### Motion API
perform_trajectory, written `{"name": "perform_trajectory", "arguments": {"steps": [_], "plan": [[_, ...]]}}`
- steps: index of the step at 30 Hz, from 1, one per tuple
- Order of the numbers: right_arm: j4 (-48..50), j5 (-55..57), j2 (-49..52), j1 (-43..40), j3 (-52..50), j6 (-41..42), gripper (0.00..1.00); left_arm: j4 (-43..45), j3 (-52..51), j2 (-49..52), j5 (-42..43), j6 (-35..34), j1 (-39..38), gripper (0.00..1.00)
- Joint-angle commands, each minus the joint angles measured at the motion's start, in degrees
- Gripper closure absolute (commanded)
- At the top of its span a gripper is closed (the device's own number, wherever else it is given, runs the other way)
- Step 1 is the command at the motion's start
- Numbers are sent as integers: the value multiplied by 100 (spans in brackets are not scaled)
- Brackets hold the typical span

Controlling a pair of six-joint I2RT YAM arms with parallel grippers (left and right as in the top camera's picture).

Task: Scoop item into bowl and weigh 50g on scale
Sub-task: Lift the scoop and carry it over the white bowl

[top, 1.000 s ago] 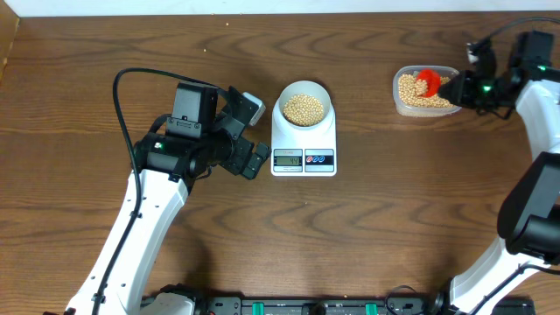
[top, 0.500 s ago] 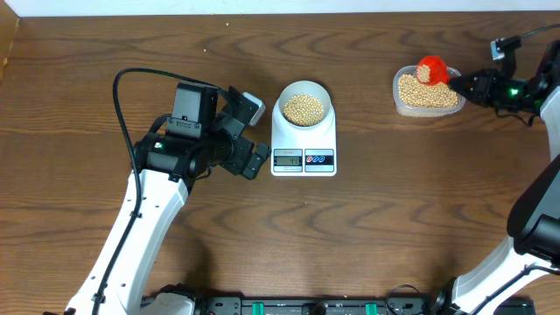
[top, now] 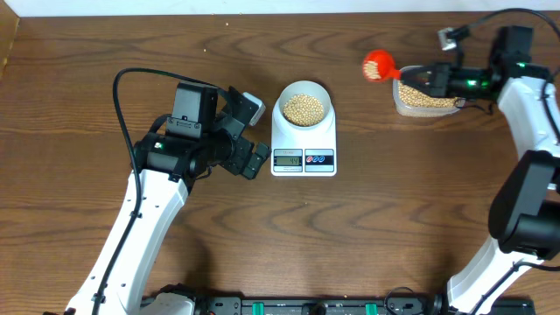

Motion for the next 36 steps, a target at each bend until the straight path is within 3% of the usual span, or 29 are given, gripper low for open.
{"name": "perform_trajectory", "arguments": {"steps": [1, 11, 28, 36], "plan": [[162, -227, 31, 341, 76, -105, 99, -17, 72, 42, 70, 96, 15, 2], [243, -42, 28, 1025, 76, -109, 99, -17, 72, 42, 70, 94, 15, 2], [-238, 1665, -323, 1893, 79, -457, 98, -17, 72, 42, 70, 94, 15, 2], [-260, 1873, -323, 2122, 76, -695, 98, -17, 72, 42, 70, 94, 15, 2]]}}
